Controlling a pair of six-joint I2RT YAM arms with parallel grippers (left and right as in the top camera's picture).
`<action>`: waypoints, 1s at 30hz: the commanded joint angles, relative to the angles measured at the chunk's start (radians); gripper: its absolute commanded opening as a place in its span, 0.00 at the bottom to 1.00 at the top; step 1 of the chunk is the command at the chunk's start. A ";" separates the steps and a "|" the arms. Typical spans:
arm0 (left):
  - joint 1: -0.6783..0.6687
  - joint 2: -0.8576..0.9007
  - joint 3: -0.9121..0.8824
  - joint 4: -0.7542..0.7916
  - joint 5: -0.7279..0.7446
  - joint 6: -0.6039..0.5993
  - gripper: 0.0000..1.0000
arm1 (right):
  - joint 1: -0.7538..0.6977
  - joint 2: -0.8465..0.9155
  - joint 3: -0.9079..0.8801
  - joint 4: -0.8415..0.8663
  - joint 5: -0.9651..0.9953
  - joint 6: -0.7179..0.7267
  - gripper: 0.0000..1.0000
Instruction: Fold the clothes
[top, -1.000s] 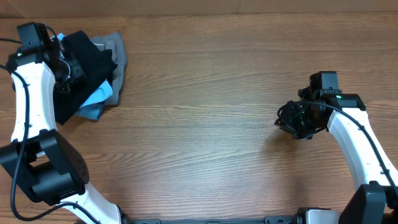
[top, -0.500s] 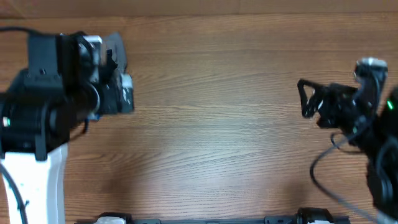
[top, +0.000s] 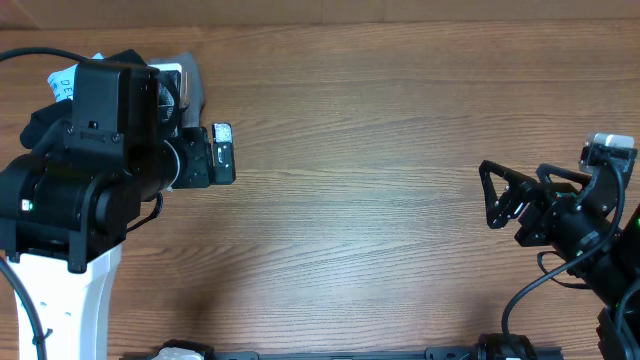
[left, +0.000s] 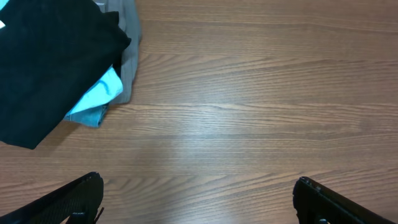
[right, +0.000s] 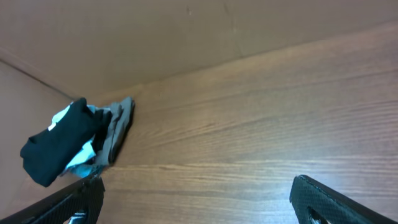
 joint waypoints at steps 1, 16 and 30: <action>-0.005 0.012 0.002 0.004 -0.003 -0.024 1.00 | -0.002 -0.003 0.007 -0.020 -0.011 0.002 1.00; -0.005 0.012 0.002 0.004 -0.003 -0.024 1.00 | -0.002 -0.060 0.026 0.138 0.062 -0.306 1.00; -0.005 0.012 0.002 0.004 -0.003 -0.024 1.00 | -0.002 -0.566 -0.700 0.433 0.061 -0.315 1.00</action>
